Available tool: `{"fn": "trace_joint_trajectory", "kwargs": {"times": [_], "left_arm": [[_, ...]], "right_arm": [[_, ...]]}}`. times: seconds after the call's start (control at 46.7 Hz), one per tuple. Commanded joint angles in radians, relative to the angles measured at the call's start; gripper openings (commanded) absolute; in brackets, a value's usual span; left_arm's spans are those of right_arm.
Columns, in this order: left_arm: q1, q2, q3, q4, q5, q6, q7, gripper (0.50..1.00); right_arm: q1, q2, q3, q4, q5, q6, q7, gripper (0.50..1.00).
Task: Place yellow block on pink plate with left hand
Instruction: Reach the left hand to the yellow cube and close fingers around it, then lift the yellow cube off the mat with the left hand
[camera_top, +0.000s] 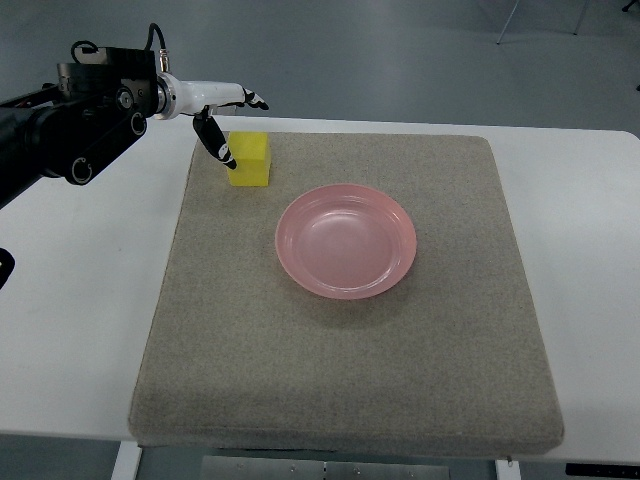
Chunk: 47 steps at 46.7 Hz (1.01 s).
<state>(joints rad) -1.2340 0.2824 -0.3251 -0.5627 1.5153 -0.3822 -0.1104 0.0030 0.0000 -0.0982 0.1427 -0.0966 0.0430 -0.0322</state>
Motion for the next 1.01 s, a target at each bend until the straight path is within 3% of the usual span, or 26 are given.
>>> {"fn": "trace_joint_trajectory", "kwargs": {"times": [0.0,0.364,0.557,0.642,0.706,0.813,0.985], "left_arm": [[0.013,-0.012,0.003,0.003,0.002,0.0,0.0,0.994],[0.039,-0.048,0.009,0.035,0.002,0.035,0.001,0.981],[0.047,-0.055,0.014,0.037,0.003,0.06,0.005,0.928],[0.05,-0.055,0.029,0.04,0.003,0.062,0.005,0.853],[0.05,-0.055,0.037,0.043,0.005,0.068,0.005,0.748],[0.054,-0.057,0.04,0.057,0.006,0.078,0.003,0.628],[0.047,-0.06,0.038,0.057,0.006,0.085,0.005,0.508]], "right_arm": [[0.0,0.0,0.0,0.0,0.0,0.0,0.0,0.924],[0.0,0.0,0.0,0.0,0.0,0.0,0.0,0.924],[0.0,0.0,0.0,0.0,0.0,0.0,0.0,0.924],[0.0,0.0,0.0,0.0,0.0,0.0,0.0,0.924],[0.0,0.0,0.0,0.0,0.0,0.0,0.0,0.924],[0.0,0.0,0.0,0.0,0.0,0.0,0.0,0.924],[0.0,0.0,0.0,0.0,0.0,0.0,0.0,0.924]]}}
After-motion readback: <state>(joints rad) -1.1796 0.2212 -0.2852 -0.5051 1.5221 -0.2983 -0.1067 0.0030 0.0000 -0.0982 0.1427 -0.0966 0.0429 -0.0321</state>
